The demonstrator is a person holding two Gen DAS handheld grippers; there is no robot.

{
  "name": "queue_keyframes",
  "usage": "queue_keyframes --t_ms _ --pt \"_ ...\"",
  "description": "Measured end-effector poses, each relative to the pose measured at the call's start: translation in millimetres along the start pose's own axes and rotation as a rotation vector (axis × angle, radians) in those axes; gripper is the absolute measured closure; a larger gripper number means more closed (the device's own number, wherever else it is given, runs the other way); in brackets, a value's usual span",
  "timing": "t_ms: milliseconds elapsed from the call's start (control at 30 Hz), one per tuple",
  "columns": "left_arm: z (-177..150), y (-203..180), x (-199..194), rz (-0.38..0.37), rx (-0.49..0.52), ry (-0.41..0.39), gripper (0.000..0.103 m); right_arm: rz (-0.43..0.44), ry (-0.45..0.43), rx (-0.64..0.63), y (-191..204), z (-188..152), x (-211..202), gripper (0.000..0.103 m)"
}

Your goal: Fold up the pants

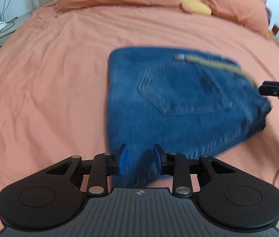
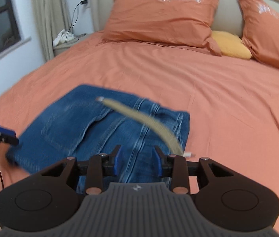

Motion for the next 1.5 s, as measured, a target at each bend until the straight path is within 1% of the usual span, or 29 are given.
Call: queue_keyframes --t_ms 33,100,167,233,333,467,567,667,700,767,833,867,967,1033,1100,1167,1233,1300,1333,1367,1400,1433,1500 --pt "-5 -3 4 0.012 0.001 0.015 0.073 -0.014 0.010 -0.008 3 -10 0 0.072" --pt "-11 -6 8 0.031 -0.002 0.016 0.073 -0.034 0.032 0.000 1 -29 3 0.073" --pt "-15 -6 15 0.042 -0.029 0.046 0.075 -0.052 0.046 0.014 -1 -42 10 0.073" --pt "-17 -10 22 0.049 -0.043 0.078 0.078 -0.052 0.064 0.054 -5 -52 18 0.073" --pt "-19 -16 38 0.073 -0.015 0.111 0.081 -0.060 0.067 0.072 -10 -62 28 0.074" --pt "-19 -16 49 0.103 -0.020 0.133 0.082 -0.087 0.060 0.035 -6 -65 33 0.074" --pt "-19 -15 50 0.127 -0.027 0.137 0.083 -0.087 0.062 0.051 -8 -65 35 0.074" --pt "-19 -18 46 0.148 -0.019 0.142 0.084 -0.093 0.089 0.053 -7 -61 36 0.074" --pt "-18 -20 42 0.153 -0.015 0.144 0.085 -0.094 0.105 0.049 -6 -59 36 0.074" --pt "-14 -21 33 0.153 -0.023 0.135 0.086 -0.086 0.136 0.048 -6 -52 34 0.074" --pt "-5 -23 17 0.148 -0.031 0.108 0.086 -0.071 0.152 0.044 -7 -45 28 0.074" --pt "0 -25 8 0.151 -0.024 0.088 0.086 -0.067 0.150 0.036 -7 -40 23 0.071" --pt "14 -37 -26 0.187 0.000 0.049 0.086 -0.089 0.129 0.004 -6 -27 1 0.070" --pt "22 -49 -53 0.202 0.017 0.008 0.086 -0.080 0.108 0.006 -4 -17 -18 0.068" --pt "29 -63 -83 0.209 0.033 -0.044 0.083 -0.070 0.072 0.007 0 -7 -42 0.062" --pt "34 -75 -111 0.222 0.047 -0.091 0.083 -0.065 0.031 -0.003 5 4 -68 0.060" --pt "40 -88 -136 0.236 0.060 -0.141 0.078 -0.060 -0.014 -0.015 14 14 -96 0.054" --pt "42 -101 -163 0.243 0.067 -0.194 0.069 -0.051 -0.060 -0.025 19 23 -124 0.048" --pt "40 -106 -179 0.242 0.064 -0.226 0.067 -0.044 -0.083 -0.030 23 26 -139 0.045" --pt "42 -112 -187 0.236 0.064 -0.252 0.063 -0.037 -0.103 -0.034 28 29 -153 0.041" --pt "40 -118 -200 0.230 0.060 -0.279 0.056 -0.028 -0.125 -0.037 33 31 -167 0.038" --pt "38 -124 -212 0.227 0.052 -0.303 0.051 -0.018 -0.147 -0.042 37 32 -181 0.037" --pt "33 -132 -230 0.222 0.040 -0.345 0.041 -0.007 -0.188 -0.043 44 33 -209 0.029"
Point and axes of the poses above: each gripper's, at about its wrist camera, not at the fingertips, and x roughly the way its jaws point, y to its left, z to its top, the point moved 10 cm from there along x, roughly the way its jaws point, and after that the axes turned 5 degrees about y, right-handed, at the moved point
